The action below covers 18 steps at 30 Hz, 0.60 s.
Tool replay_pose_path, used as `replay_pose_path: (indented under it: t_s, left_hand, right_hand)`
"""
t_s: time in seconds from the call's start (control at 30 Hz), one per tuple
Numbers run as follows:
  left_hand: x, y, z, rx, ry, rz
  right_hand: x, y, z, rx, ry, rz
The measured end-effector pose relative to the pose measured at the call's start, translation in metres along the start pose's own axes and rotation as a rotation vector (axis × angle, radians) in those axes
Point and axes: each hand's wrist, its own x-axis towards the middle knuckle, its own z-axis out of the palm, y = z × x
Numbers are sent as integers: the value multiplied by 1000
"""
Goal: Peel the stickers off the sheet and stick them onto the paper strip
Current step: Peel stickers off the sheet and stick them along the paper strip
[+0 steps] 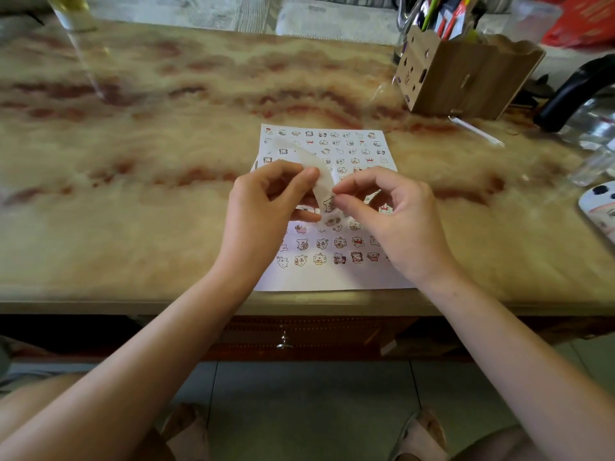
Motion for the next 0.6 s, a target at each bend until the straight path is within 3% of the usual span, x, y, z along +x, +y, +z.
replay_pose_path:
  t_s: [0.6]
  left_hand:
    - [-4, -2, 2, 135, -79, -46]
  right_hand:
    - [0, 3, -2, -81, 16, -96]
